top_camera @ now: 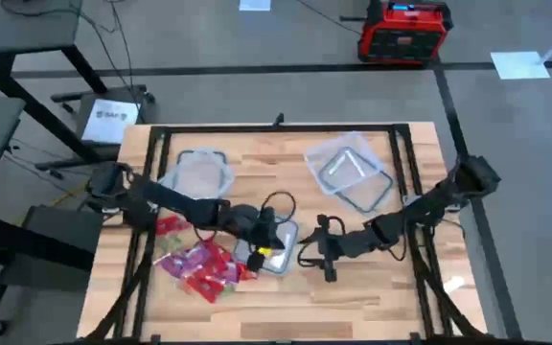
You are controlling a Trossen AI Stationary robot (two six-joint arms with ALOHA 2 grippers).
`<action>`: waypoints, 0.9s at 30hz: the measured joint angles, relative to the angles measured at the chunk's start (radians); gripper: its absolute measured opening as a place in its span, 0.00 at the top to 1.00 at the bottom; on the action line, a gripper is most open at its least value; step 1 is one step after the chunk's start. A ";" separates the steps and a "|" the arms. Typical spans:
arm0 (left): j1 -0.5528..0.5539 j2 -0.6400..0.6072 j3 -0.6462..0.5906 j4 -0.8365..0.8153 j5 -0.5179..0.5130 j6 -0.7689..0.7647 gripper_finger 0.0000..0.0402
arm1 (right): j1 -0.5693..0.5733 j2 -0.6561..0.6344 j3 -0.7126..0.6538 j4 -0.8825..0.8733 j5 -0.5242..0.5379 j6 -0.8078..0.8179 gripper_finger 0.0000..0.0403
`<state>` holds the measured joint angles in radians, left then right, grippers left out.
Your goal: Sort candy
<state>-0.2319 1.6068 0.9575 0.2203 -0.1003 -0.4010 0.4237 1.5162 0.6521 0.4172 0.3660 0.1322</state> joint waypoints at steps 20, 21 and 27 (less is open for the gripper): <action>-0.095 0.289 0.007 0.089 -0.256 0.241 1.00 | -0.005 0.000 -0.002 -0.176 0.002 0.146 0.49; -0.084 0.289 0.007 0.078 -0.216 0.315 1.00 | 0.004 0.000 -0.002 -0.193 0.002 0.157 0.49; 0.008 0.244 0.005 0.013 0.010 0.610 1.00 | 0.085 -0.013 -0.003 -0.322 -0.001 0.244 0.49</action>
<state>-0.2241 1.8511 0.9626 0.2332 -0.0899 0.2092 0.5084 1.5036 0.6495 0.0955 0.3655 0.3758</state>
